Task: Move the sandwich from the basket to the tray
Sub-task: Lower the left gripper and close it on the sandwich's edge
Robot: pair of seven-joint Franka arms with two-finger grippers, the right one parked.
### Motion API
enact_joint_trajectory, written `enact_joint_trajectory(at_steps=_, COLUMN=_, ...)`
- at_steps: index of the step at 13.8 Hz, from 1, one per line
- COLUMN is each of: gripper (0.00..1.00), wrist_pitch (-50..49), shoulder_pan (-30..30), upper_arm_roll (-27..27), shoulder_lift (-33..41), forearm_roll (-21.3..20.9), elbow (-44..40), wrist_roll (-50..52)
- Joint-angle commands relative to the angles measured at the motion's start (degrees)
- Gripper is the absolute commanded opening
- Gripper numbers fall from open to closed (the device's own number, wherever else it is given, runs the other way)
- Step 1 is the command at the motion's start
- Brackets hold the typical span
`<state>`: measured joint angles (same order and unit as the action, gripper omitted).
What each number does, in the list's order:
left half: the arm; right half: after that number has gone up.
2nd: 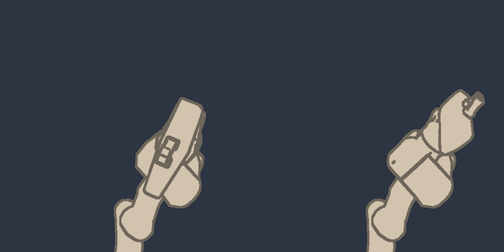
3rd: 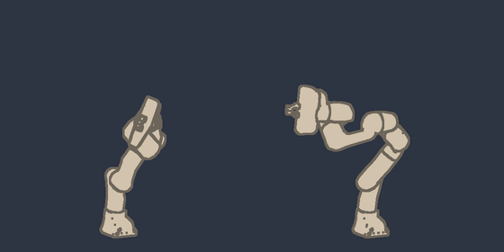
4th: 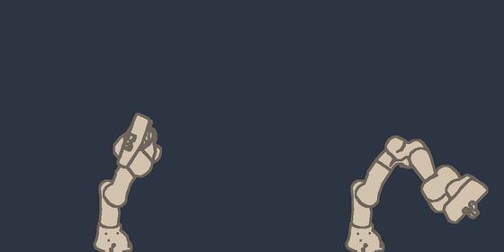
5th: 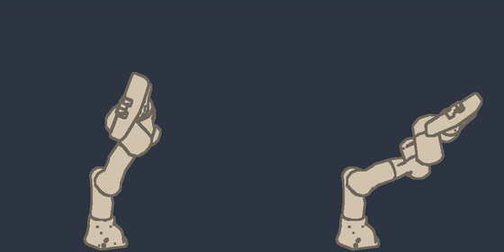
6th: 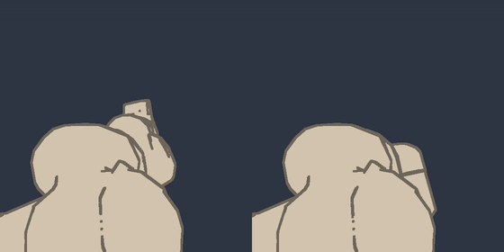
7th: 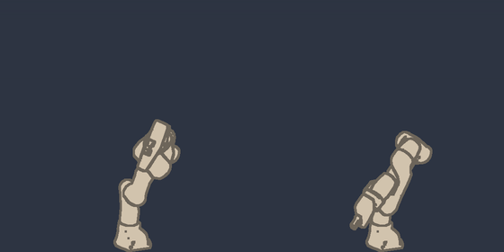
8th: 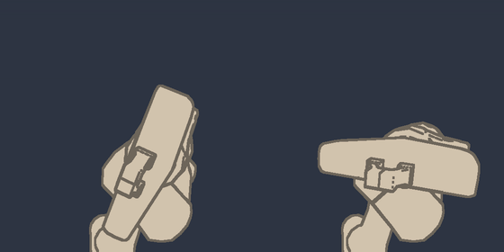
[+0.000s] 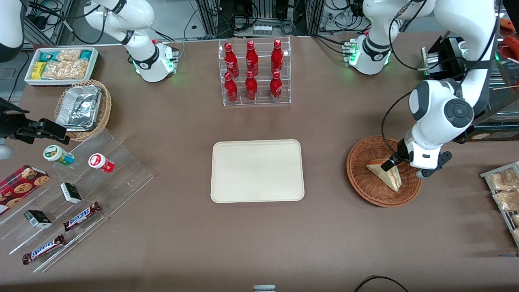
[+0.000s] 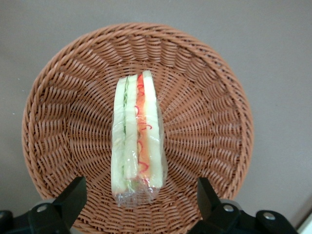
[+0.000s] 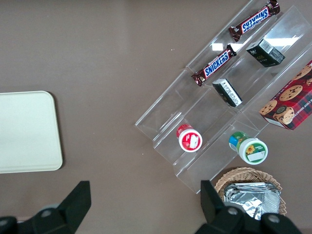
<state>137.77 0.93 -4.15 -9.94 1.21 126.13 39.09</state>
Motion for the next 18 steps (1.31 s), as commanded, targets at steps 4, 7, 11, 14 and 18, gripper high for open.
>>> enact_joint_trajectory(at_steps=4, gripper=1.00, wrist_pitch=4.78, shoulder_pan=0.56, upper_arm_roll=0.63, shoulder_lift=-3.50, forearm_roll=0.28, elbow=0.96, wrist_roll=0.90)
enact_joint_trajectory(at_steps=7, gripper=0.91, wrist_pitch=6.80, shoulder_pan=0.47, upper_arm_roll=0.81, shoulder_lift=-5.08, forearm_roll=0.37, elbow=0.70, wrist_roll=1.86)
enact_joint_trajectory(at_steps=11, gripper=0.18, wrist_pitch=8.65, shoulder_pan=0.56, upper_arm_roll=0.81, shoulder_lift=-6.32, forearm_roll=0.37, elbow=0.70, wrist_roll=4.24)
enact_joint_trajectory(at_steps=14, gripper=0.00, wrist_pitch=8.56, shoulder_pan=0.56, upper_arm_roll=0.81, shoulder_lift=-5.89, forearm_roll=0.02, elbow=0.70, wrist_roll=3.72)
enact_joint_trajectory(at_steps=18, gripper=0.00, wrist_pitch=0.95, shoulder_pan=0.82, upper_arm_roll=0.46, shoulder_lift=-0.37, forearm_roll=-1.37, elbow=-0.09, wrist_roll=3.10)
